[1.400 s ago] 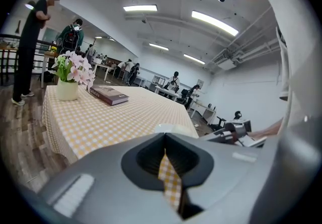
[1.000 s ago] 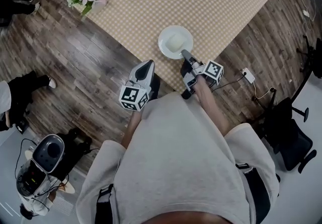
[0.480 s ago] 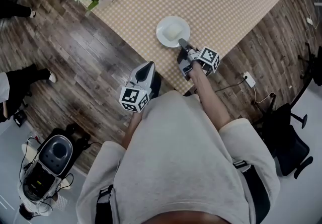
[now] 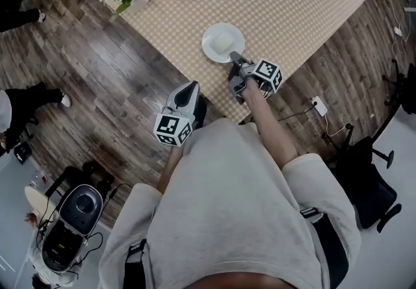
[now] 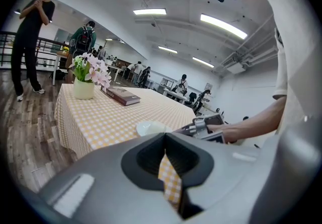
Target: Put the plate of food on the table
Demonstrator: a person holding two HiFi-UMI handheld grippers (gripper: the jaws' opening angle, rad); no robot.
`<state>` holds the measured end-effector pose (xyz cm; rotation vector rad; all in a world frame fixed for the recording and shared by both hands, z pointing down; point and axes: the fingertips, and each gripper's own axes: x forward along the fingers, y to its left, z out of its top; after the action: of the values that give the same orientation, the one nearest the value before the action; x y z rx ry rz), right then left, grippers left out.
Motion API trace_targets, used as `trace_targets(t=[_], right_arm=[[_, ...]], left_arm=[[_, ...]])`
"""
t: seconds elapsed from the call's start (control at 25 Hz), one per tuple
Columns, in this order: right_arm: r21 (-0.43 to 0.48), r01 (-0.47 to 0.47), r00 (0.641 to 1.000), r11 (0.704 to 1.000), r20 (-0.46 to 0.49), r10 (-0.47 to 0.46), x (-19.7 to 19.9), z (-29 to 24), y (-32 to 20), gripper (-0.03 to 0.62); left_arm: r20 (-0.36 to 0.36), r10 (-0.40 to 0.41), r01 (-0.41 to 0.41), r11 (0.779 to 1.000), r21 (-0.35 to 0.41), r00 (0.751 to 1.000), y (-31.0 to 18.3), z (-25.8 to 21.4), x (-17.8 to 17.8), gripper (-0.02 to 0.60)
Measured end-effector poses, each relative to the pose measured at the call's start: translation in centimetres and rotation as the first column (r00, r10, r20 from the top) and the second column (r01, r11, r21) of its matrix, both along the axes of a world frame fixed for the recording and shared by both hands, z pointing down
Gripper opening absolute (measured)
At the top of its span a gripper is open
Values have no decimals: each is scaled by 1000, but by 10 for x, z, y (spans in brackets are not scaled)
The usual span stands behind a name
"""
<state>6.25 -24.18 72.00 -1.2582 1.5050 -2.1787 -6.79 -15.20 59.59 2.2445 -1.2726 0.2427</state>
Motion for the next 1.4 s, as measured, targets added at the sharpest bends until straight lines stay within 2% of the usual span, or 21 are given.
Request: trace_targets(t=[0.16,0.28,0.36,0.44,0.6,0.76,0.84,0.92,1.0,1.04,1.16,1.28,1.4], right_arm=[[-114,4,996,993,-89,-14,2,7,1,41],[-123,8,995,992,-97,-21,2,8,1,46],[-87,12,996,996,-82,-20,2,5,-1,47],[-41,24,999,999,-37,-26,-1,1,-2,128],[-9,13,1000,1000,22,-13,-1,-6,-4,162],[44,-25,998,999,55,23,3,-13,-9,256],[82,-62,994,995,91,54,7,-17,-12,258],[102,-89,988,991,133,75,12,-21,-10,223],[109,-64,991,992,125,50,17,-21,-3,187],[113,-41,993,993,118,28,17,-21,-1,194],[143,-11,993,990,121,-6,15,-25,0,270],[197,34,996,980,72,-49,14,-33,-3,267],[220,141,987,965,46,-155,9,-35,2,265]], left_arm=[[-12,-4,4,1000,8,1000,-5,-1,-1,8],[-19,-9,9,1000,10,1000,-6,-2,-3,9],[-19,-13,13,1000,9,1000,-5,-1,-5,9],[-18,-14,14,1000,7,1000,-4,0,-6,9],[-21,-5,5,1000,7,1000,-6,-1,-5,9],[-25,9,-9,1000,7,1000,-7,-1,-1,8],[-25,14,-14,1000,6,1000,-7,0,0,9],[-24,16,-16,1000,6,1000,-6,-1,1,9],[-22,16,-16,1000,7,1000,-5,-2,3,9],[-21,16,-16,1000,7,1000,-4,-3,3,9],[-21,17,-17,1000,6,1000,-3,-3,5,9],[-23,20,-20,1000,7,1000,-3,-2,6,9],[-23,23,-23,1000,8,999,-3,-2,8,9]])
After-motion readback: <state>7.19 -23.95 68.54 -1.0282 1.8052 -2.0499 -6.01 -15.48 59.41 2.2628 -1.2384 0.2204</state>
